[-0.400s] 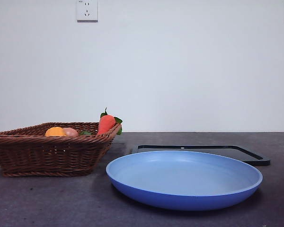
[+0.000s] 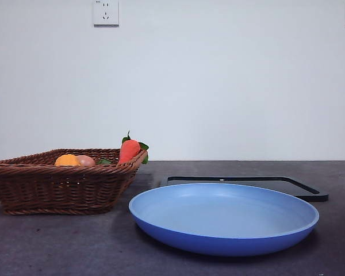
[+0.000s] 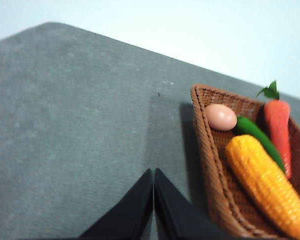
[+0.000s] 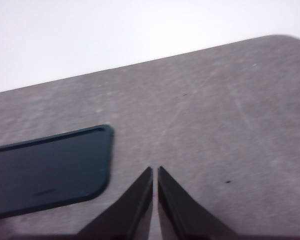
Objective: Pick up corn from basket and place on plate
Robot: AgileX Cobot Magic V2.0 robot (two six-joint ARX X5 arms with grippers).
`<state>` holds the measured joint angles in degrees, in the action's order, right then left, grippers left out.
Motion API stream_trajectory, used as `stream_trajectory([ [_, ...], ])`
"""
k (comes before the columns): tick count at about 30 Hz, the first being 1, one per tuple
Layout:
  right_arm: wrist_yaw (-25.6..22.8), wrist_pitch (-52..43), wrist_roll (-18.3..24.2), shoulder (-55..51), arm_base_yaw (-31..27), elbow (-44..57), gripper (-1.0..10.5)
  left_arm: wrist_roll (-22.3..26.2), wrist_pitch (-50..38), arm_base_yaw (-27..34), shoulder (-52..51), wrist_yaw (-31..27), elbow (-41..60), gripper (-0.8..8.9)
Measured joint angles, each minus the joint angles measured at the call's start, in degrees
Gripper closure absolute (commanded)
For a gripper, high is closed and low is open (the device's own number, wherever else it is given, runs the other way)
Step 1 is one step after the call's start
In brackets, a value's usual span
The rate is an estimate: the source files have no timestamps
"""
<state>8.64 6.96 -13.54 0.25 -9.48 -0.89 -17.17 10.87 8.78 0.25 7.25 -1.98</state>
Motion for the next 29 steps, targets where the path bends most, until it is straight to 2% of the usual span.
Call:
stream_trajectory([
  [4, 3.3, -0.1, -2.9, 0.0, 0.0, -0.1, 9.4, -4.2, 1.1, 0.0, 0.0, 3.7, -0.6, 8.06],
  [6, 3.3, 0.2, -4.0, 0.0, 0.0, -0.9, 9.4, -5.3, 2.4, 0.0, 0.0, 6.3, -1.2, 8.06],
  [15, 3.3, 4.0, -5.8, 3.9, 0.0, -13.2, 9.4, -7.7, 6.8, 0.0, 3.4, 9.8, -10.7, 8.06],
  [21, 7.0, 10.1, -4.6, 11.4, 0.0, -23.1, 9.4, -7.0, 12.2, 0.0, 10.7, 14.6, -19.5, 8.06],
  [29, 14.9, 21.3, 0.3, 23.3, 0.1, -34.8, 9.4, -0.2, 21.7, 0.0, 19.9, 20.2, -31.1, 8.06],
])
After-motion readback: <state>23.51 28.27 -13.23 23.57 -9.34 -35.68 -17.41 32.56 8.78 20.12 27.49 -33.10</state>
